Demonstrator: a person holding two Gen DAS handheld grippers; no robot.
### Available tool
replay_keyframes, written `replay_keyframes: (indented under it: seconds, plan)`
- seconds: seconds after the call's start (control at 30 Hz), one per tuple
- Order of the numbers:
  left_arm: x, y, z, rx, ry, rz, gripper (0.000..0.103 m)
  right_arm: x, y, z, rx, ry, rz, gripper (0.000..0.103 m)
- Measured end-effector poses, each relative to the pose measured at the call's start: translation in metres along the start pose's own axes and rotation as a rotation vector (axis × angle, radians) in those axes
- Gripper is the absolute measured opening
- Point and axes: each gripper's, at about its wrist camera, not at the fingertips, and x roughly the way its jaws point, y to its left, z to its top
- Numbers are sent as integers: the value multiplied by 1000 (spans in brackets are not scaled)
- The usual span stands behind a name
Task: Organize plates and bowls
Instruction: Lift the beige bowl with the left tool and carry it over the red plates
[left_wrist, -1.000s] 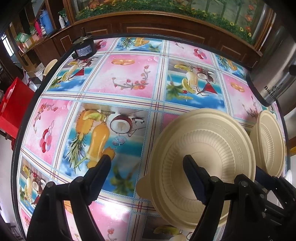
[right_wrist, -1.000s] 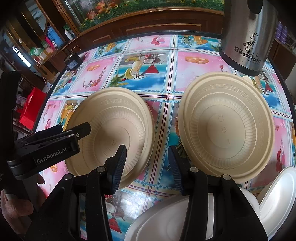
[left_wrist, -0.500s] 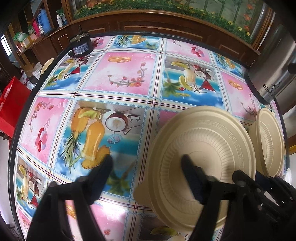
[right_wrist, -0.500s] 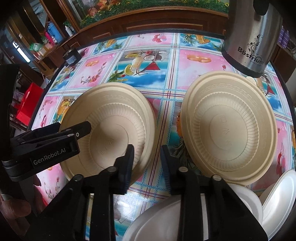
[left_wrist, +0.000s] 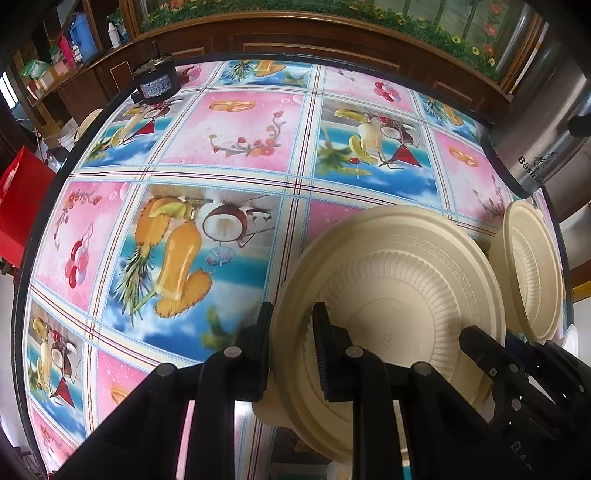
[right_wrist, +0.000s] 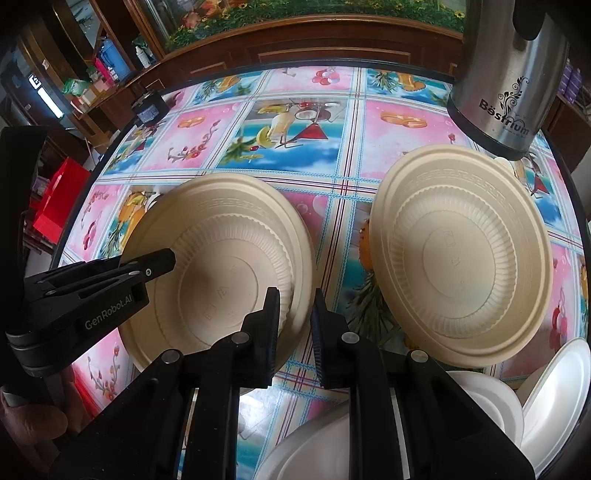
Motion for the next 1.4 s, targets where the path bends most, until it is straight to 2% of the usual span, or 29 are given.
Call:
replay_keyframes:
  seconds: [0.3, 0.57, 0.87, 1.13, 1.4]
  plan:
    - [-23, 3, -10, 3, -23, 3, 19, -18, 8, -7, -5, -25, -3, 15]
    - [-51, 11, -33, 2, -39, 1, 19, -43, 22, -25, -10, -50, 3, 15]
    - [-83, 31, -71, -27, -35, -14, 19, -66, 48, -64, -33, -54, 14, 15]
    - [-112, 59, -118, -51, -33, -35, 19, -98, 83, -108, -73, -71, 16, 15]
    - [-130, 91, -147, -49, -39, -14, 19, -109, 120, -136, -100, -74, 36, 15]
